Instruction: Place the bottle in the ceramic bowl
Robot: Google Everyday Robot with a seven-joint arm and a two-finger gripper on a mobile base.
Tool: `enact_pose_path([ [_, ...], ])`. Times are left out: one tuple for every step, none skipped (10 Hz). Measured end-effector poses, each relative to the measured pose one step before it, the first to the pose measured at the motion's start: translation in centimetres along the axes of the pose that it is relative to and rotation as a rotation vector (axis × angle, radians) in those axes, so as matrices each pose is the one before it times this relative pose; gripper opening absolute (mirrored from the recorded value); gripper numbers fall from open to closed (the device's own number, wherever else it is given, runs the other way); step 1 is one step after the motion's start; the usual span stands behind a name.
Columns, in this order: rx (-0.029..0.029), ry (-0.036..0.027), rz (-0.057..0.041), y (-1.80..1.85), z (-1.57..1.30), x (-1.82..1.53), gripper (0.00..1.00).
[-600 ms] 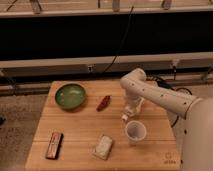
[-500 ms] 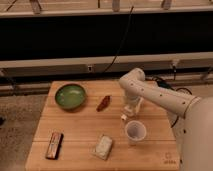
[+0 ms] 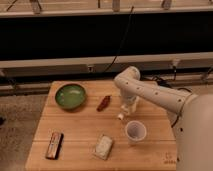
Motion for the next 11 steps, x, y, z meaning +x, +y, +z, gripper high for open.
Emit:
enact_pose_path([
  [-0.00052, 0.00261, -0.01075, -0.646, -0.336, -0.399, 0.01],
  [-0.00057, 0.00211, -0.00523, -0.258, -0.307, -0.120, 0.01],
  [-0.00195, 0.00123, -0.00648, -0.181, -0.153, -0.129, 0.01],
  [-0.00054, 0.00283, -0.00955, -0.625, -0.183, -0.216, 0.01],
  [-0.00001, 0.00032, -0.00899, -0.895, -0.173, -0.429, 0.01],
  [0.00017, 0.00092, -0.01297, -1.380, -0.310, -0.652, 0.01],
  [-0.00127, -0.00091, -0.00417, -0.442, -0.062, -0.175, 0.01],
  [-0.00111, -0.00008, -0.00333, -0.191, -0.044, 0.051, 0.01],
  [0.00007, -0.00021, -0.00770, -0.065, -0.009, 0.151, 0.01],
  [0.00054, 0.00291, -0.00413, -0.142, -0.156, 0.086, 0.01],
  [-0.00044, 0.00417, -0.00944, -0.732, -0.250, -0.189, 0.01],
])
